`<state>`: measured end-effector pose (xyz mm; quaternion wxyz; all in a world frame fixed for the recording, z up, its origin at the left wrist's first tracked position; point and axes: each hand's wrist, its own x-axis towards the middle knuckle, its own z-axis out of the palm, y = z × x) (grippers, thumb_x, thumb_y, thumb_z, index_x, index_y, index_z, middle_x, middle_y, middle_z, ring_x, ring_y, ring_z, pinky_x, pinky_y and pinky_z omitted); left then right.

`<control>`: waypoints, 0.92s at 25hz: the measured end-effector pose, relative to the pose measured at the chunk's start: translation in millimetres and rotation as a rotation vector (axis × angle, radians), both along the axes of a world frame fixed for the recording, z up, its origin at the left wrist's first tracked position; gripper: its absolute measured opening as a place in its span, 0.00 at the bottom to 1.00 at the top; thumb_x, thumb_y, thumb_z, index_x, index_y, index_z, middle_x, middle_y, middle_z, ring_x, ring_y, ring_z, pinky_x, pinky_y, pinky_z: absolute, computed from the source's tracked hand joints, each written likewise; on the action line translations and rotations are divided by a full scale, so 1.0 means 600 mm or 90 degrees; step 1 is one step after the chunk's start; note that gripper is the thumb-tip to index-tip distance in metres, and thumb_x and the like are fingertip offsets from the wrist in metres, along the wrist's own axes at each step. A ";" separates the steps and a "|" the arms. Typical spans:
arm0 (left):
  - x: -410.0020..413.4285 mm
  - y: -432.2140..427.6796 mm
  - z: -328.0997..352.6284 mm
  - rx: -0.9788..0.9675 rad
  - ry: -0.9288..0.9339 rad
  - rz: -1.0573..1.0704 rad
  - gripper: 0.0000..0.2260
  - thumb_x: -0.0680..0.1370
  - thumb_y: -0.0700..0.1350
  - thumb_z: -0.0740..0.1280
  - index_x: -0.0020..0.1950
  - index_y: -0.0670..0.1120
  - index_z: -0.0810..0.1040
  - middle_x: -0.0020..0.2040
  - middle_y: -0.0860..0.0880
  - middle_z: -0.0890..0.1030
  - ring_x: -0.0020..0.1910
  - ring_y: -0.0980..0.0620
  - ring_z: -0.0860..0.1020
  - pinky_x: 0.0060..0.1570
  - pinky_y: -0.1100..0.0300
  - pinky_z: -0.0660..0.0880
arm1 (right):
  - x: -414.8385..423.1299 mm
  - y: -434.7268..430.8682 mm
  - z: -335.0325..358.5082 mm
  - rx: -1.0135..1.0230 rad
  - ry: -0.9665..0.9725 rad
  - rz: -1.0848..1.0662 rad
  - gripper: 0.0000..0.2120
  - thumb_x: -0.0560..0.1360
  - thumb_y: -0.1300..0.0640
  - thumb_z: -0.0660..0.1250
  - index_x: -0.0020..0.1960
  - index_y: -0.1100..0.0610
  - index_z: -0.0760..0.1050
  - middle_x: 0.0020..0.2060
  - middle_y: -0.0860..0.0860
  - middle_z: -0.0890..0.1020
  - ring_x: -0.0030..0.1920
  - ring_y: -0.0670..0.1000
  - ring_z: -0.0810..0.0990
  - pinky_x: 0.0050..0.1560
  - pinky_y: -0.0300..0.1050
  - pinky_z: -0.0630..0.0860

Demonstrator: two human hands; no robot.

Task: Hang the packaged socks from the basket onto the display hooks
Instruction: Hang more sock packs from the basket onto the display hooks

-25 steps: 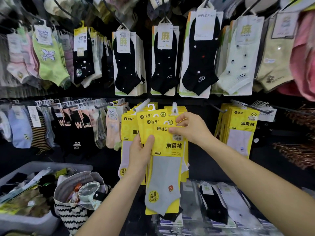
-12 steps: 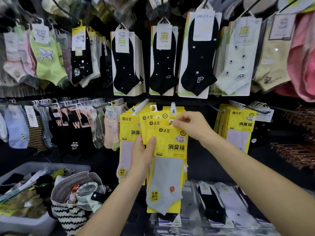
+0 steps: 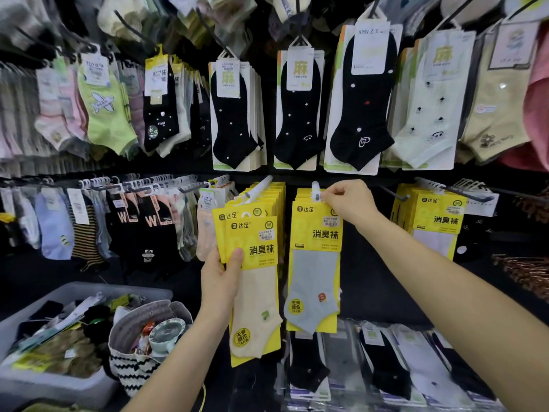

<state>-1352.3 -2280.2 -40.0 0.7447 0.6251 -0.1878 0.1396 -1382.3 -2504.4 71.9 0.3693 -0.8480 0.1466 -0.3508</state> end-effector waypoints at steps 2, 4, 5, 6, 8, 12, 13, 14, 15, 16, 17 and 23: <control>0.002 0.005 0.002 0.022 -0.006 0.010 0.10 0.79 0.43 0.64 0.46 0.60 0.76 0.43 0.61 0.82 0.48 0.60 0.81 0.41 0.66 0.75 | 0.001 0.000 -0.007 -0.022 0.022 -0.003 0.09 0.74 0.53 0.67 0.39 0.55 0.81 0.35 0.50 0.81 0.38 0.50 0.78 0.41 0.47 0.76; -0.002 0.003 0.009 0.025 -0.017 0.006 0.11 0.79 0.43 0.63 0.46 0.60 0.77 0.45 0.59 0.83 0.50 0.57 0.81 0.45 0.62 0.76 | -0.002 -0.001 -0.008 -0.037 0.041 -0.007 0.07 0.74 0.52 0.67 0.40 0.53 0.80 0.37 0.48 0.81 0.42 0.51 0.80 0.45 0.50 0.77; -0.006 0.002 0.013 0.024 -0.029 -0.005 0.13 0.79 0.42 0.63 0.47 0.62 0.77 0.47 0.58 0.83 0.51 0.55 0.81 0.48 0.59 0.77 | -0.005 -0.002 -0.007 -0.054 0.045 -0.019 0.07 0.74 0.52 0.66 0.42 0.54 0.80 0.40 0.49 0.81 0.46 0.52 0.80 0.48 0.52 0.78; -0.011 -0.001 0.019 0.023 -0.046 -0.019 0.16 0.79 0.42 0.64 0.46 0.66 0.77 0.49 0.57 0.83 0.51 0.55 0.81 0.50 0.58 0.77 | -0.008 -0.001 -0.006 -0.082 0.033 -0.037 0.08 0.74 0.51 0.67 0.45 0.55 0.80 0.44 0.50 0.81 0.49 0.53 0.79 0.51 0.54 0.77; -0.018 -0.008 0.023 0.042 -0.075 -0.030 0.20 0.78 0.42 0.65 0.46 0.72 0.76 0.48 0.59 0.83 0.50 0.58 0.81 0.48 0.64 0.77 | -0.018 0.007 -0.005 -0.132 -0.042 -0.042 0.08 0.73 0.51 0.67 0.48 0.55 0.77 0.47 0.50 0.79 0.52 0.52 0.76 0.53 0.52 0.75; -0.027 -0.036 0.014 0.037 -0.024 -0.053 0.08 0.76 0.45 0.68 0.54 0.50 0.78 0.51 0.51 0.83 0.53 0.51 0.81 0.54 0.51 0.78 | -0.046 0.054 -0.013 -0.173 -0.094 0.086 0.08 0.73 0.49 0.67 0.39 0.52 0.76 0.34 0.41 0.76 0.37 0.41 0.73 0.38 0.34 0.67; -0.030 -0.043 0.011 0.032 -0.017 -0.061 0.08 0.76 0.45 0.68 0.55 0.47 0.77 0.51 0.50 0.83 0.52 0.51 0.81 0.54 0.51 0.78 | -0.051 0.061 -0.017 -0.186 -0.072 0.105 0.08 0.73 0.49 0.67 0.39 0.51 0.77 0.32 0.40 0.75 0.36 0.39 0.73 0.36 0.30 0.65; -0.034 -0.049 0.009 0.024 -0.014 -0.072 0.09 0.76 0.45 0.69 0.55 0.46 0.77 0.51 0.50 0.83 0.52 0.52 0.81 0.53 0.52 0.78 | -0.054 0.064 -0.021 -0.201 -0.046 0.120 0.07 0.73 0.49 0.67 0.39 0.51 0.78 0.32 0.40 0.76 0.35 0.38 0.73 0.35 0.28 0.64; -0.037 -0.054 0.008 0.017 -0.014 -0.084 0.09 0.75 0.45 0.69 0.55 0.46 0.77 0.51 0.51 0.83 0.51 0.53 0.81 0.51 0.55 0.79 | -0.056 0.063 -0.023 -0.211 -0.021 0.130 0.06 0.74 0.50 0.67 0.40 0.51 0.79 0.33 0.40 0.76 0.35 0.38 0.73 0.35 0.28 0.65; -0.039 -0.058 0.007 0.016 -0.011 -0.095 0.08 0.75 0.45 0.69 0.54 0.47 0.77 0.50 0.51 0.84 0.51 0.53 0.81 0.51 0.56 0.79 | -0.058 0.060 -0.024 -0.205 -0.002 0.137 0.06 0.74 0.52 0.67 0.41 0.52 0.79 0.35 0.40 0.76 0.36 0.39 0.73 0.36 0.28 0.66; -0.039 -0.063 0.004 0.019 -0.007 -0.102 0.08 0.75 0.45 0.69 0.53 0.48 0.77 0.50 0.51 0.84 0.52 0.52 0.81 0.51 0.55 0.78 | -0.060 0.056 -0.025 -0.182 0.011 0.145 0.05 0.74 0.54 0.67 0.42 0.53 0.79 0.35 0.41 0.77 0.38 0.40 0.73 0.38 0.30 0.68; -0.039 -0.082 -0.010 0.011 0.020 -0.133 0.06 0.74 0.44 0.70 0.50 0.52 0.78 0.51 0.50 0.84 0.53 0.51 0.81 0.53 0.51 0.78 | -0.068 0.036 -0.027 -0.058 0.041 0.198 0.05 0.73 0.58 0.69 0.38 0.55 0.78 0.35 0.44 0.77 0.38 0.43 0.75 0.41 0.37 0.73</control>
